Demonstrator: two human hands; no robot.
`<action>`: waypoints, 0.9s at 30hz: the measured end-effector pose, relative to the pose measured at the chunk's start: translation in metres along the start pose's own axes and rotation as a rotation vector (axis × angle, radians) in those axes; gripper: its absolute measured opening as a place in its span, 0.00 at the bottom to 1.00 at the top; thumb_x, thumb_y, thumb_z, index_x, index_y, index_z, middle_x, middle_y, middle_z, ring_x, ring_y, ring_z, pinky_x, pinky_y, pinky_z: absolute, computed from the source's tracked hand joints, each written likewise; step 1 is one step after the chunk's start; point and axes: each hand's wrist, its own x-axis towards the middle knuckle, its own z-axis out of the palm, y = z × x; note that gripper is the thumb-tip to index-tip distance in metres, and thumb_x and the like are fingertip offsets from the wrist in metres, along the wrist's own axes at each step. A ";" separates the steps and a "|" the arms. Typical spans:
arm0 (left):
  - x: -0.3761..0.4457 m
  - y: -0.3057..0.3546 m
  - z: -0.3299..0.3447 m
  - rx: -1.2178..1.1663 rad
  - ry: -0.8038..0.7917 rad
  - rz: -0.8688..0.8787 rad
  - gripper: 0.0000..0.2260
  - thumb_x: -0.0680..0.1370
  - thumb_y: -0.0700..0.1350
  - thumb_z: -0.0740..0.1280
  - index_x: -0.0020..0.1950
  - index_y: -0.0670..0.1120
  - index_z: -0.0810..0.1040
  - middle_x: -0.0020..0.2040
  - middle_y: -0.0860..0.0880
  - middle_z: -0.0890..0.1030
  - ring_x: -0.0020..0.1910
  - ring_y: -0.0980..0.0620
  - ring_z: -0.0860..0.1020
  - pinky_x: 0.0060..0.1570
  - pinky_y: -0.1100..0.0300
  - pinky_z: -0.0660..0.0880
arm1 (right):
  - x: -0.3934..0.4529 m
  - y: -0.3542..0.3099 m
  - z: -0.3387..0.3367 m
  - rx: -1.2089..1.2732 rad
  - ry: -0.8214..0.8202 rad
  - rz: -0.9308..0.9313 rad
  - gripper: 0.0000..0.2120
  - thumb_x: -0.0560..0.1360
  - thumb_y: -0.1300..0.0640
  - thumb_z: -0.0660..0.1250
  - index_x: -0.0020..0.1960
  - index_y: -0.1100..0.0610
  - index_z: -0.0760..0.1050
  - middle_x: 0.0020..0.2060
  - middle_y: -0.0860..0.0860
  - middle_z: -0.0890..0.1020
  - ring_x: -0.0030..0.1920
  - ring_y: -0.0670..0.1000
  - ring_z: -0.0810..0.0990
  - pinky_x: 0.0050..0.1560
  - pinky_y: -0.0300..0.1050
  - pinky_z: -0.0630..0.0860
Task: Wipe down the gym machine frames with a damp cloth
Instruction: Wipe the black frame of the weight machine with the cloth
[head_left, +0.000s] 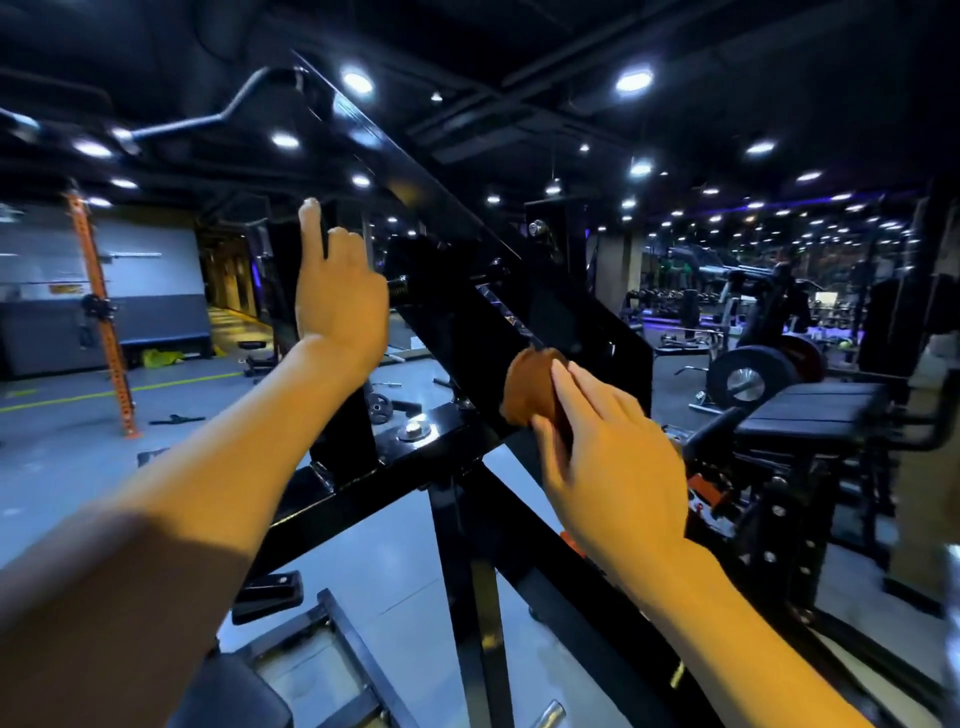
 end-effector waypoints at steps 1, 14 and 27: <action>0.000 0.001 0.000 -0.005 -0.010 -0.005 0.13 0.76 0.61 0.67 0.41 0.53 0.82 0.53 0.47 0.77 0.61 0.43 0.72 0.79 0.34 0.45 | 0.018 -0.011 0.005 -0.008 0.000 -0.022 0.27 0.85 0.44 0.58 0.81 0.54 0.64 0.77 0.51 0.71 0.71 0.57 0.73 0.64 0.54 0.76; -0.002 -0.007 -0.007 -0.065 -0.059 0.006 0.13 0.77 0.58 0.68 0.38 0.52 0.79 0.52 0.48 0.76 0.62 0.44 0.73 0.77 0.34 0.39 | 0.034 -0.015 0.007 0.029 0.000 -0.037 0.28 0.84 0.42 0.60 0.81 0.50 0.63 0.77 0.46 0.70 0.70 0.55 0.73 0.59 0.52 0.79; -0.004 -0.010 -0.014 -0.096 -0.063 0.036 0.12 0.80 0.55 0.65 0.41 0.52 0.82 0.50 0.47 0.77 0.60 0.43 0.73 0.77 0.34 0.40 | 0.194 -0.092 0.042 0.131 -0.071 -0.065 0.27 0.85 0.44 0.54 0.83 0.50 0.59 0.78 0.49 0.67 0.72 0.55 0.69 0.65 0.54 0.71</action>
